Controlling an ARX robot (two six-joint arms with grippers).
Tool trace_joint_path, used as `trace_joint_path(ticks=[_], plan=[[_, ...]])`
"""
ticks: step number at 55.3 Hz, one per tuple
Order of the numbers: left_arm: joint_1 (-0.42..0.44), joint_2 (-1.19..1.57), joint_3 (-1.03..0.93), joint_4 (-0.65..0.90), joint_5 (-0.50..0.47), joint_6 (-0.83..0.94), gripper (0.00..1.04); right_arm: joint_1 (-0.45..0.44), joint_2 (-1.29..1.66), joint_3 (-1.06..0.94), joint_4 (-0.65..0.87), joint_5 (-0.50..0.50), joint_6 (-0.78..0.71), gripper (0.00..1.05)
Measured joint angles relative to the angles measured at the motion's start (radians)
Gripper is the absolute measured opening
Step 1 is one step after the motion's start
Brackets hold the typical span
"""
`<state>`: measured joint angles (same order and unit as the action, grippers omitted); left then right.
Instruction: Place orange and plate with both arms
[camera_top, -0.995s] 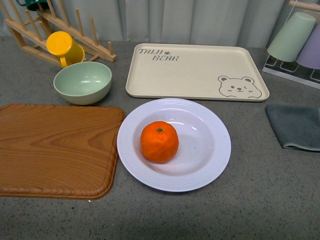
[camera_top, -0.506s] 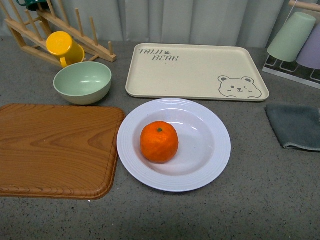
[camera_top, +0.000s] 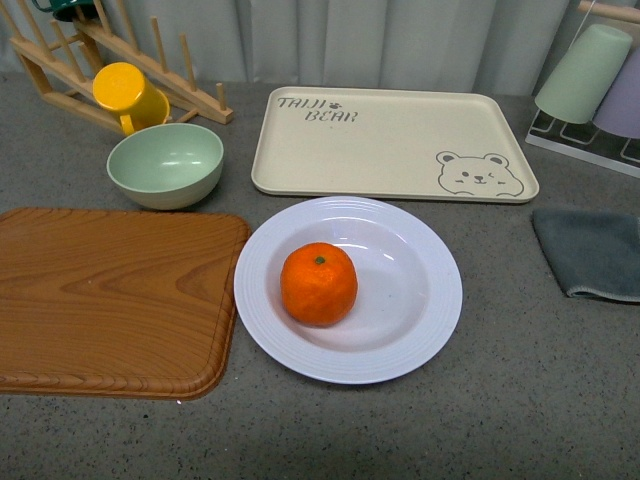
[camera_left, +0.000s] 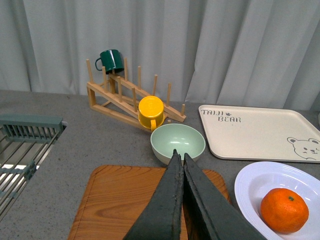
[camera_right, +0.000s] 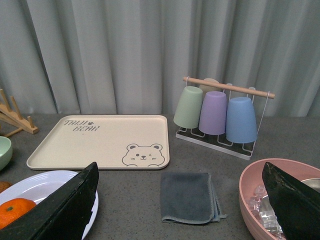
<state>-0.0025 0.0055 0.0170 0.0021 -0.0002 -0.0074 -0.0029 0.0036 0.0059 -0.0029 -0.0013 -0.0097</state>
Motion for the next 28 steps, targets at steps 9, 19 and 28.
trace_joint_path(ticks=[9, 19, 28], plan=[[0.000, 0.000, 0.000, -0.001, 0.000, 0.000, 0.33, 0.000, 0.068, 0.047, -0.116, 0.001, -0.043, 0.96], [0.000, 0.000, 0.000, -0.002, 0.000, 0.000, 0.65, -0.046, 0.489, 0.112, 0.090, -0.044, -0.079, 0.96], [0.000, 0.000, 0.000, -0.002, 0.000, 0.000, 0.92, -0.126, 0.967, 0.264, 0.282, -0.142, 0.024, 0.96]])
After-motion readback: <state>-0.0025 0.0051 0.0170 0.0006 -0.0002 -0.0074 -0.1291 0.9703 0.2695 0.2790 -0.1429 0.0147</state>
